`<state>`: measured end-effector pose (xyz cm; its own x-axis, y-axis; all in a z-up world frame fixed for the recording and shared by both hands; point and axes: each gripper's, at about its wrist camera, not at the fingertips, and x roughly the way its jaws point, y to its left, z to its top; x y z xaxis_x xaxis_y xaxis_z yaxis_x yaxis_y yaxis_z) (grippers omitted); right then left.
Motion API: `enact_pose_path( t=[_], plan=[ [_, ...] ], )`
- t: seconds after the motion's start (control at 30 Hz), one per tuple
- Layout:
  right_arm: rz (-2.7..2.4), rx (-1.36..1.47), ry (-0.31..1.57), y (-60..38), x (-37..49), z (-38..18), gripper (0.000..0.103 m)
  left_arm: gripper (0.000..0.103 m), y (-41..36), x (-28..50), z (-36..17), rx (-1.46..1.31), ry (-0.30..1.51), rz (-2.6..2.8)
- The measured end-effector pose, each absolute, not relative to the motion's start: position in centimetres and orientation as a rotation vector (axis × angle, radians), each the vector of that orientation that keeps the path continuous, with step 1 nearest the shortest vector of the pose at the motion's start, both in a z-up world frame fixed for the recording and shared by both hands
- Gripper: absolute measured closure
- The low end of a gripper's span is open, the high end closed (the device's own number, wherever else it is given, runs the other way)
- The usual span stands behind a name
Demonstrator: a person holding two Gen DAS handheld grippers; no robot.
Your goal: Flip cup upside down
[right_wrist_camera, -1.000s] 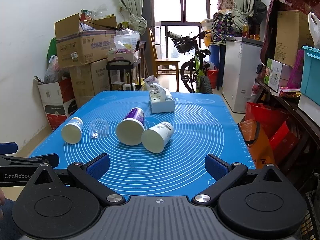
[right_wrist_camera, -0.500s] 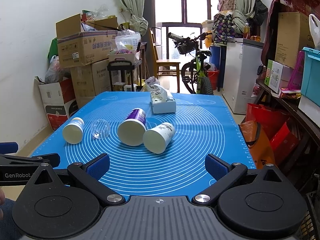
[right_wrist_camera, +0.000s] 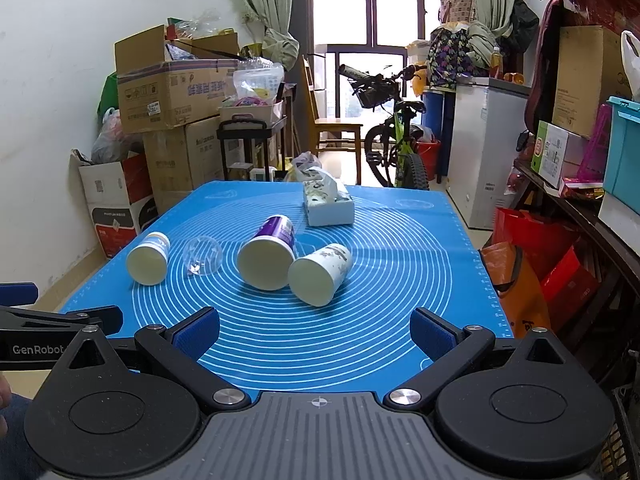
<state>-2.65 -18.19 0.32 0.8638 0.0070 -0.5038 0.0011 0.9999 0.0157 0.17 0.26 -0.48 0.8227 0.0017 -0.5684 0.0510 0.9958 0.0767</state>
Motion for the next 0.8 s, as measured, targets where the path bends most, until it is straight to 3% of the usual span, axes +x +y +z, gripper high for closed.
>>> enact_pose_path(
  t=[0.8],
  plan=[
    [0.003,0.014,0.528,-18.16,-2.61,0.31,0.002,0.0,0.53,0.26,-0.59,0.086,0.611,-0.025]
  ],
)
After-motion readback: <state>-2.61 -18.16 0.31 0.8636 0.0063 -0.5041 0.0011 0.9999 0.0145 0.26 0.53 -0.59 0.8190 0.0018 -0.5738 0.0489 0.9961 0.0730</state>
